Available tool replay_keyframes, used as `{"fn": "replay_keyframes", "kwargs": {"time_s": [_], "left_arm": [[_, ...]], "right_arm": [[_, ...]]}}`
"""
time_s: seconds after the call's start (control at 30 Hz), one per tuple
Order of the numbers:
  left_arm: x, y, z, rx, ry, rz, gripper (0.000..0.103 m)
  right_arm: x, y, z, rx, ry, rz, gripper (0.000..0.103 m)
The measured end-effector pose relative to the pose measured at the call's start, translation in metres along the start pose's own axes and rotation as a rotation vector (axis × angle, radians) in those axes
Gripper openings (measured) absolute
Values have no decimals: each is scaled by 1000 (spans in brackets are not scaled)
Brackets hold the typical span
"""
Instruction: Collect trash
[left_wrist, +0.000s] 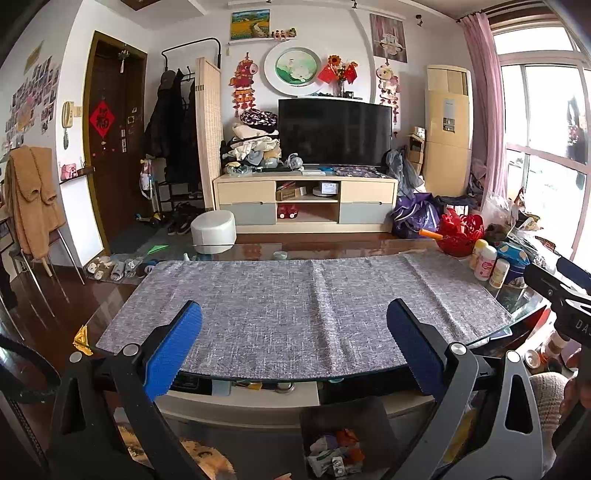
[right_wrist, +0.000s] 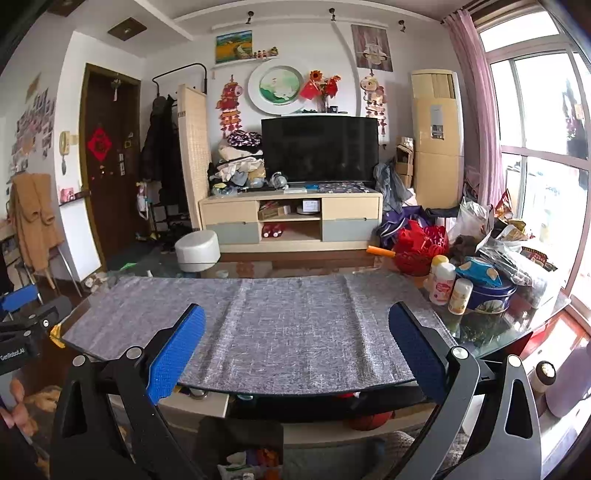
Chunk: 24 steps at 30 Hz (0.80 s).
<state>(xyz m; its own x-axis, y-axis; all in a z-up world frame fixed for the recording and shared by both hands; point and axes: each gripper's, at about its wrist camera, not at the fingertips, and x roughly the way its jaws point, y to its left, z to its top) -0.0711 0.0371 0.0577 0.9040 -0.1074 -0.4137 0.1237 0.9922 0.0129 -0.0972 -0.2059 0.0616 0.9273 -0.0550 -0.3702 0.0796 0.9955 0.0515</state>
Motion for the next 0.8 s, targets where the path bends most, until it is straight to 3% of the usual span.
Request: {"fn": "replay_keyframes", "kwargs": {"time_s": [0.8], "left_arm": [[1,2,7,-7,-11,20,95]], "right_arm": [[4,5,1,-7,10,14,100]]}}
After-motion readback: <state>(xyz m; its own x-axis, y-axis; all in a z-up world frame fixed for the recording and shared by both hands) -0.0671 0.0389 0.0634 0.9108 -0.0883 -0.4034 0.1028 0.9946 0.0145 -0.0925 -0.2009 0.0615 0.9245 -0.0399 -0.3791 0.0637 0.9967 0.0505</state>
